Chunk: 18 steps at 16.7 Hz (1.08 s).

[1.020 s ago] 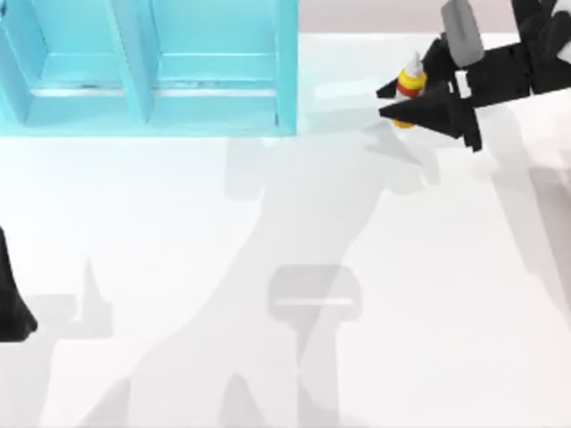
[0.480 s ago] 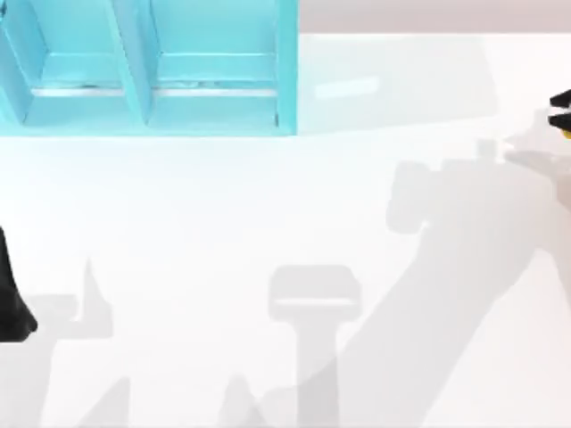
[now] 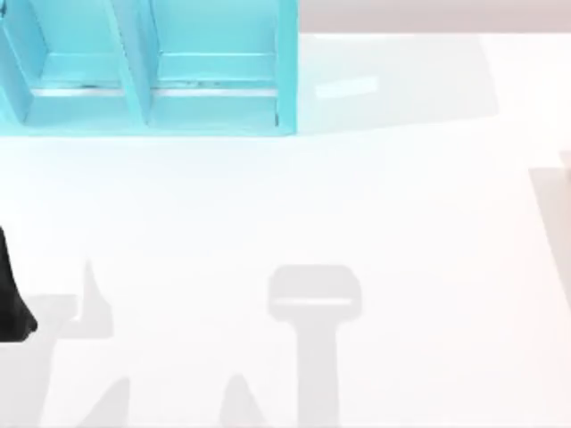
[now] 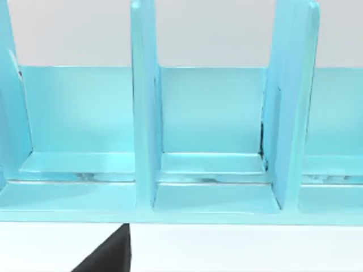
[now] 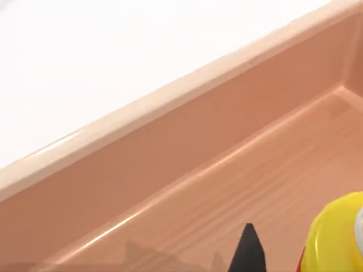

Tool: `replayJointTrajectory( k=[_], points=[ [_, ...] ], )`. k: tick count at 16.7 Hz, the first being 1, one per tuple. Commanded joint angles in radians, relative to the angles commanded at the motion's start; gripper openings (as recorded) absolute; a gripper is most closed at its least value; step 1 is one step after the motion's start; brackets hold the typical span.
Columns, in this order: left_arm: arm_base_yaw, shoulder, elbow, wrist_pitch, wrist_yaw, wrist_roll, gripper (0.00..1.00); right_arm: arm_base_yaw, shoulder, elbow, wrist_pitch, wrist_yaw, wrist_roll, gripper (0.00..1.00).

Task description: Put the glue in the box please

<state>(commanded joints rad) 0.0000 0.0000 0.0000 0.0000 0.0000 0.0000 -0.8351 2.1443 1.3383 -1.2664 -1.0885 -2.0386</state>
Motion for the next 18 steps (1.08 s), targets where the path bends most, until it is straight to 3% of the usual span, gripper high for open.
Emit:
replayJointTrajectory(
  k=[7,13,18],
  points=[
    [0.0,0.0,0.0,0.0,0.0,0.0,1.0,-0.206,-0.053,-0.003,-0.196,-0.083,-0.22,0.0],
    [0.0,0.0,0.0,0.0,0.0,0.0,1.0,-0.207,-0.05,-0.004,-0.197,-0.089,-0.221,0.0],
    [0.0,0.0,0.0,0.0,0.0,0.0,1.0,-0.161,-0.071,-0.063,-0.04,-0.107,-0.092,0.0]
  ],
)
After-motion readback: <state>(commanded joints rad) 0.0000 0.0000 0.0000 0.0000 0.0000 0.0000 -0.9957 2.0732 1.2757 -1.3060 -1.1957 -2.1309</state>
